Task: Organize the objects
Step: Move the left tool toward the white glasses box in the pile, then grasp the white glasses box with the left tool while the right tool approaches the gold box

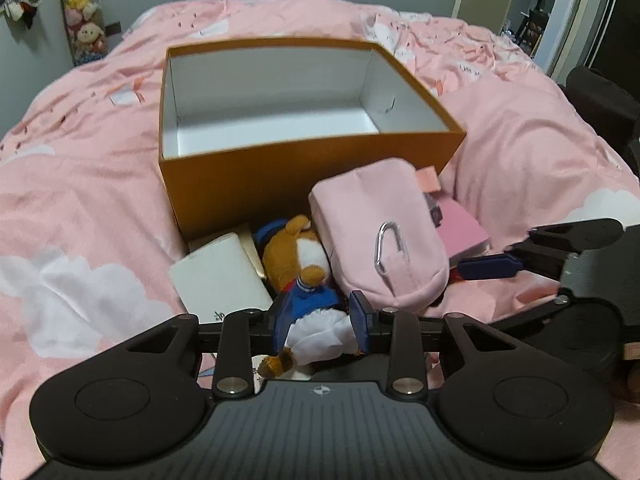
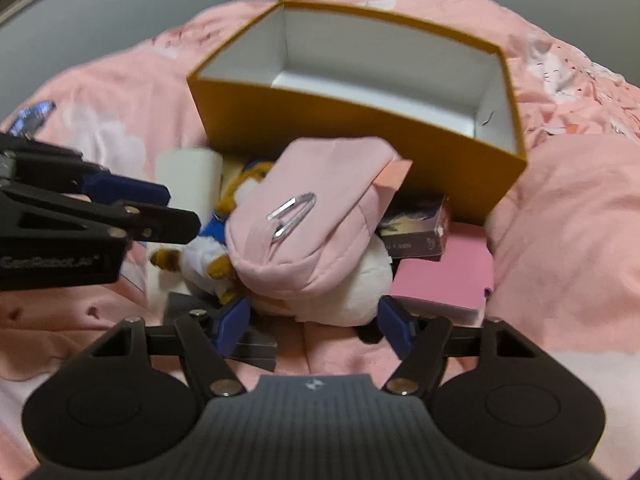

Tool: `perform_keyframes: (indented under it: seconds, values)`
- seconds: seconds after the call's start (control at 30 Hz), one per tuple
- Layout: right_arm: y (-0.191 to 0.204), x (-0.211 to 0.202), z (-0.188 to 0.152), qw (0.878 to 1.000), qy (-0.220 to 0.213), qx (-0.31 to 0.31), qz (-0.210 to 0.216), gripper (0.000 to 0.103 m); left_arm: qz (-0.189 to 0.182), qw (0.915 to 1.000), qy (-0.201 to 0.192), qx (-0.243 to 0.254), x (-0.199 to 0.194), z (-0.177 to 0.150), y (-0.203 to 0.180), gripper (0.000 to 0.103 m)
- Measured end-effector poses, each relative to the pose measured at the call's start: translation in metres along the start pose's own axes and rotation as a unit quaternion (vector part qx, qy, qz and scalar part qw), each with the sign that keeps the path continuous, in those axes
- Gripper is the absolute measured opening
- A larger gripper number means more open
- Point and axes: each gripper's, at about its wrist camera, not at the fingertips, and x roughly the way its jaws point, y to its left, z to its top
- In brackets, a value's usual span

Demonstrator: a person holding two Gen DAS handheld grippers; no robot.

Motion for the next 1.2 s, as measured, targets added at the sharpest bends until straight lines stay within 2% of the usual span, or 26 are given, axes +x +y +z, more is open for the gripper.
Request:
perform_keyframes:
  seconds: [0.03, 0.17, 0.23, 0.3, 0.37, 0.43, 0.5, 0.57, 0.67, 0.77, 0.9, 1.0, 1.2]
  values:
    - [0.001, 0.004, 0.001, 1.000, 0.003, -0.006, 0.000, 0.058, -0.003, 1.0000, 0.003, -0.003, 0.002, 0.000, 0.002, 0.039]
    - [0.002, 0.002, 0.004, 1.000, -0.016, -0.021, 0.000, 0.054, 0.001, 1.0000, -0.002, -0.003, 0.001, 0.001, 0.008, 0.039]
    - [-0.001, 0.000, 0.006, 0.999, -0.028, -0.023, -0.028, 0.052, 0.015, 0.9998, -0.004, -0.008, 0.000, 0.002, 0.013, 0.039]
    - [-0.006, 0.002, 0.008, 0.997, -0.022, -0.020, -0.077, 0.052, 0.033, 0.9992, -0.001, -0.021, 0.000, 0.002, 0.021, 0.039]
    - [-0.018, 0.002, 0.009, 0.995, -0.014, 0.009, -0.095, 0.052, 0.042, 0.9985, 0.002, -0.035, 0.000, 0.002, 0.030, 0.041]
    - [-0.028, -0.004, 0.010, 0.996, -0.014, 0.045, -0.070, 0.052, 0.052, 0.9970, 0.016, -0.055, 0.001, 0.000, 0.039, 0.048]
    - [-0.028, -0.015, 0.013, 0.996, -0.028, 0.056, -0.058, 0.052, 0.063, 0.9943, 0.032, -0.080, 0.006, -0.003, 0.048, 0.051]
    - [-0.019, -0.027, 0.015, 0.996, -0.050, 0.040, -0.056, 0.052, 0.067, 0.9918, 0.044, -0.099, 0.011, -0.006, 0.055, 0.053]
    - [-0.007, -0.036, 0.023, 0.996, -0.075, 0.014, -0.047, 0.053, 0.069, 0.9881, 0.045, -0.130, 0.019, -0.009, 0.060, 0.062]
    - [0.000, -0.038, 0.034, 0.996, -0.078, -0.001, -0.048, 0.055, 0.071, 0.9830, 0.042, -0.164, 0.025, -0.010, 0.060, 0.067]
    - [-0.001, -0.044, 0.047, 0.995, -0.087, 0.002, -0.055, 0.059, 0.074, 0.9818, 0.044, -0.169, 0.033, -0.010, 0.056, 0.075]
    - [-0.005, -0.051, 0.056, 0.994, -0.095, 0.006, -0.049, 0.062, 0.068, 0.9803, 0.051, -0.179, 0.044, -0.008, 0.056, 0.075]
    - [-0.001, -0.031, 0.081, 0.997, -0.081, -0.011, 0.009, 0.062, 0.056, 0.9772, 0.042, -0.201, 0.045, -0.011, 0.062, 0.070]
